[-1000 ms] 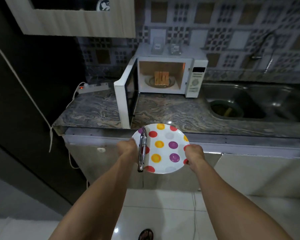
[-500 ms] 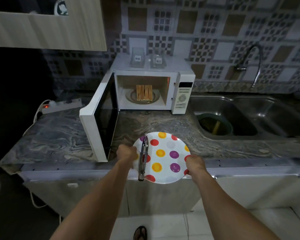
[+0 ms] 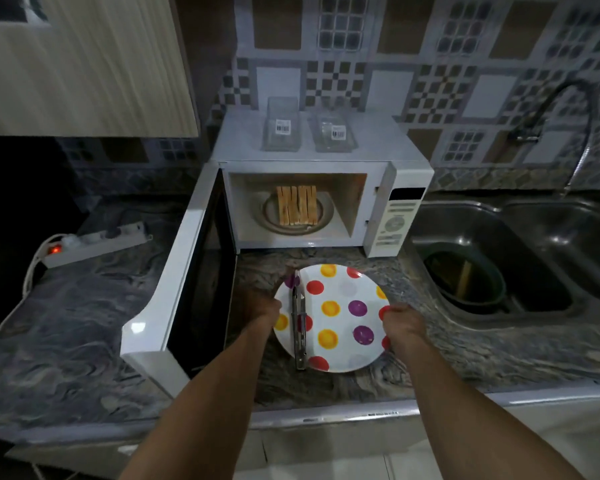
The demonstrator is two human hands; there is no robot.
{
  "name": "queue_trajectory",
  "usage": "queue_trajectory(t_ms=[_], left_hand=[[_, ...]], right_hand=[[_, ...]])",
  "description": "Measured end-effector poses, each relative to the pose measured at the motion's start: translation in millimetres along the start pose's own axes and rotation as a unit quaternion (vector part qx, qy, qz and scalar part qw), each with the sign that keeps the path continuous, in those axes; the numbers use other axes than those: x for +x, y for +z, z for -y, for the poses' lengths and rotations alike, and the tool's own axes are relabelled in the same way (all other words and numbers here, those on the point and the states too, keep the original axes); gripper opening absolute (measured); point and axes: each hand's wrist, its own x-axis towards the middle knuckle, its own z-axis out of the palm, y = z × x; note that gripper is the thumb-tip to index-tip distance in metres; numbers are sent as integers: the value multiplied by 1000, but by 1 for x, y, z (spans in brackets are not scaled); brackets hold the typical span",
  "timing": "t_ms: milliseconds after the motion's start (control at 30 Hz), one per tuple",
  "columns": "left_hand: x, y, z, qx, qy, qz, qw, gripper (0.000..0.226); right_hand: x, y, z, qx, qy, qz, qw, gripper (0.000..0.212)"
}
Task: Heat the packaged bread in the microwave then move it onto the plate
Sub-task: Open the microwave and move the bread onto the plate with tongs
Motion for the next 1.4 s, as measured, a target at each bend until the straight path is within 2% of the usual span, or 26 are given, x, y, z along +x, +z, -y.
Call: queue_trajectory(t_ms=[367,567,667,733,800,900,967,1033,1100,1167,1300,1400], left_hand=[[29,-3,9,13,-8,-58,998,54],[29,-9,6,132,35,-60,989,53],[33,-15,-5,193,67,-59,977,57],[32,-17,-16,212,80,-58,972,50],[29,-17,-25,192,69,-58,977,43],[28,-10,-36,105,70,-47,991,43],[33,-1,-39,56,71,-29,995,45],[36,6,-38,16,53,3,998,48],[20,2,-42,-25,42,36,998,47],[13,3,-45,-59,30,66,996,45],[4,-1,-58,-123,-3,105,987,45],[0,-6,-74,-172,-25,131,976,31]], right_hand=[[39,42,10,-159,-40,17,986,24],[44,46,11,-270,-77,-14,960,28],[41,45,19,-361,-119,-39,924,27],[33,46,27,-410,-164,-41,896,30],[21,53,32,-408,-220,-1,886,40],[-9,69,41,-405,-280,89,866,57],[-28,83,42,-407,-290,133,856,54],[-40,95,38,-405,-293,179,847,40],[-49,100,33,-376,-300,224,848,43],[-53,98,35,-352,-297,237,855,48],[-42,81,38,-355,-269,205,872,45],[-29,62,44,-295,-226,202,906,44]])
